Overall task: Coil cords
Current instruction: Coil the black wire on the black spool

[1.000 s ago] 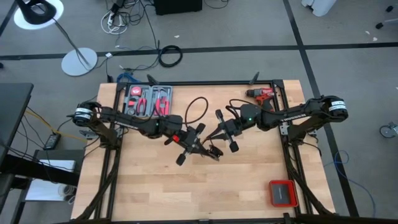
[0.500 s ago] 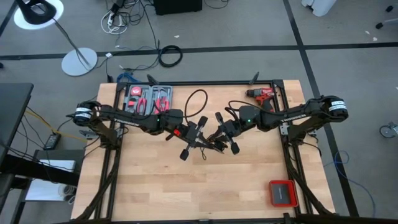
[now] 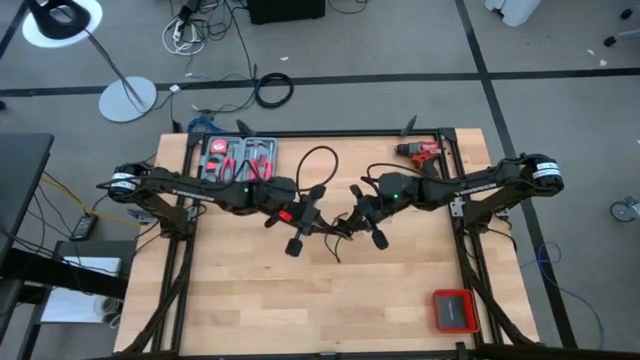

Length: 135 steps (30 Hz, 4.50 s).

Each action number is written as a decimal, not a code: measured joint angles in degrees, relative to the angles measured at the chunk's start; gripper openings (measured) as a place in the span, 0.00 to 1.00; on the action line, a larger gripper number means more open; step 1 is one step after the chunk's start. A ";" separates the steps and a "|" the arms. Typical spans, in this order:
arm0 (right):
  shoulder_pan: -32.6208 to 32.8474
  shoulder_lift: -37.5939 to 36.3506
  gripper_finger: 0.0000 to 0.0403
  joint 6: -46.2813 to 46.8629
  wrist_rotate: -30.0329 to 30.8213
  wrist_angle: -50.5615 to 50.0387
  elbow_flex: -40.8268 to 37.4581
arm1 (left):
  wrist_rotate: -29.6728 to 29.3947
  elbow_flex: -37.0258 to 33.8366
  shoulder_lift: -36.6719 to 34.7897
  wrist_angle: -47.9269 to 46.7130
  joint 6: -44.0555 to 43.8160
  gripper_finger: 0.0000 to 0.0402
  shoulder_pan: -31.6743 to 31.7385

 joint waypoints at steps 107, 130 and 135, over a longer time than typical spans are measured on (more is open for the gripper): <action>0.06 14.46 0.22 10.33 -10.95 23.88 -8.28 | -35.21 -0.24 -0.57 -0.33 -16.08 0.00 -13.70; 6.64 15.21 0.22 7.61 1.36 26.68 -8.07 | -41.71 -0.24 -0.57 5.56 -9.18 0.00 -13.72; 8.28 15.21 0.22 4.78 5.71 27.88 -8.05 | -43.21 -0.24 -0.57 6.91 -8.11 0.00 -13.72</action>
